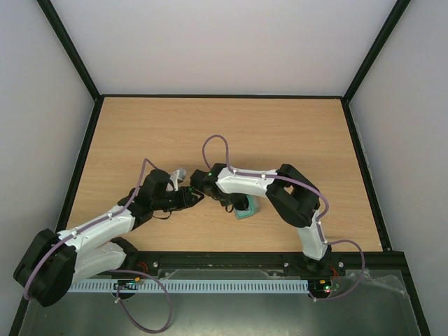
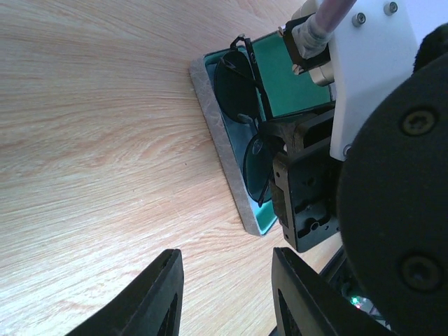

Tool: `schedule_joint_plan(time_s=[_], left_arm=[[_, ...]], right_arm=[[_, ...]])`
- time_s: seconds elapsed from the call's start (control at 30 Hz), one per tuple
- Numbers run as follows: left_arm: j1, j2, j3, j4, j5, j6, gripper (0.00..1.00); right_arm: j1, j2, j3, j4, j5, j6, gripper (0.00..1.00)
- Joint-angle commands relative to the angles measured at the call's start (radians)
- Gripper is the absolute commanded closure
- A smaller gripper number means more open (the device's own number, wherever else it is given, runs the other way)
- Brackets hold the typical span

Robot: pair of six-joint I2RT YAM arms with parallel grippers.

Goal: Organize the sunglasses
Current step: Adjust the sunglasses in the sunglasses case.

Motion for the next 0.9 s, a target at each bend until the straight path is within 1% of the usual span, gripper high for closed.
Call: schedule_joint_plan(time_s=[0.0,0.67,0.73,0.87], left_arm=[[0.012,-0.034,-0.011,0.015,0.007,0.011,0.63],[0.023,-0.065,-0.024,-0.004,0.007,0.011,0.63],[0.022,-0.066,-0.025,-0.004,0.007,0.011,0.63],[0.023,-0.069,-0.027,-0.004,0.007,0.011,0.63]], right_arm=[[0.026,0.038,0.005,-0.069,0.036,0.031,0.98],[0.045,0.088,-0.002,-0.074,0.058,0.050,0.96],[0.045,0.087,0.001,-0.077,0.059,0.052,0.93],[0.049,0.069,0.020,-0.097,0.065,0.057,0.83]])
